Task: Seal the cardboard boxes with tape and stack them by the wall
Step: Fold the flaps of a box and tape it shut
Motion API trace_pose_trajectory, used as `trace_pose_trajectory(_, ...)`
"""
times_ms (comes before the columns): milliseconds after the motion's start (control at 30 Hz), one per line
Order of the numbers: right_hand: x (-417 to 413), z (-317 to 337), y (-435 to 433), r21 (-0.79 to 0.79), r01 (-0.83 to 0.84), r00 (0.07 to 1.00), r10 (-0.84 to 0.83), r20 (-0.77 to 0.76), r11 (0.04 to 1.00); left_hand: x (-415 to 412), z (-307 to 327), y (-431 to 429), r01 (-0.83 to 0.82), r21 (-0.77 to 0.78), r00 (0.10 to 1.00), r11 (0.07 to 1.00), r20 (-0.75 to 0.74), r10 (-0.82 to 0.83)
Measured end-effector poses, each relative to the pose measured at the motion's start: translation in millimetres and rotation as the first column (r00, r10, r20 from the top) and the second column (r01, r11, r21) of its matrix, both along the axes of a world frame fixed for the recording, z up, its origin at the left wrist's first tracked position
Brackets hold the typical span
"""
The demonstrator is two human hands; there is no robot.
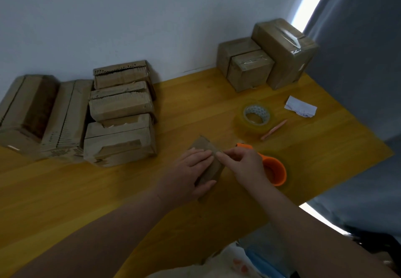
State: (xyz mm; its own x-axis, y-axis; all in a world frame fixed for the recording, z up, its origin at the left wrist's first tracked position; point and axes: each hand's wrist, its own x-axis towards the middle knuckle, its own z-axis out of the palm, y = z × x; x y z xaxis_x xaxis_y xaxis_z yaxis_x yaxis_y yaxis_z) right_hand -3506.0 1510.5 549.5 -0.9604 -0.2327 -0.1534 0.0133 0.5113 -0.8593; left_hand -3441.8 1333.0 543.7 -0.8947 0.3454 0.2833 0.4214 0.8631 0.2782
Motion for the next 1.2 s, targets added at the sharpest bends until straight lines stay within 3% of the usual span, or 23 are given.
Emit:
trace_pose_trajectory(200, 1, 3, -3, 0.114, 0.026, 0.99, -0.01, -0.141, 0.993, 0, 3, -1, 0.012, -0.009, 1.0, 1.0, 0.015, -0.012)
trace_pose_trajectory(333, -2, 10, -5, 0.208, 0.003, 0.994, 0.019, -0.104, 0.978, -3, 6, -2, 0.007, 0.035, 1.0, 0.999, -0.001, -0.007)
trace_pose_trajectory(433, -5, 21, -12, 0.228, -0.019, 0.995, 0.04, -0.089, 0.974, -6, 12, -6, -0.001, 0.036, 0.995, 0.999, -0.095, 0.004)
trace_pose_trajectory(533, -10, 29, -25, 0.205, -0.03, 0.996, 0.045, -0.071, 0.978, -3, 17, -6, -0.196, 0.088, 0.969, 0.977, -0.132, 0.207)
trace_pose_trajectory(633, -15, 29, -33, 0.248, -0.042, 0.994, 0.066, -0.089, 0.968, -7, 17, -9, -0.449, 0.202, 0.893, 0.87, 0.093, 0.44)
trace_pose_trajectory(700, -16, 29, -34, 0.256, -0.023, 0.996, 0.045, -0.082, 0.967, -13, 19, -13, -0.489, 0.248, 0.854, 0.837, 0.334, 0.4)
trace_pose_trajectory(833, -18, 28, -32, 0.211, 0.003, 0.999, 0.005, -0.035, 0.977, -25, 20, -22, -0.347, 0.2, 0.809, 0.916, 0.558, 0.185)
trace_pose_trajectory(967, -20, 28, -31, 0.196, 0.016, 1.0, -0.013, -0.013, 0.981, -25, 18, -23, -0.203, 0.101, 0.843, 0.974, 0.524, 0.122)
trace_pose_trajectory(1200, -24, 27, -32, 0.2, 0.032, 0.999, -0.04, 0.035, 0.979, -23, 21, -22, -0.138, -0.111, 0.866, 0.984, 0.468, 0.175)
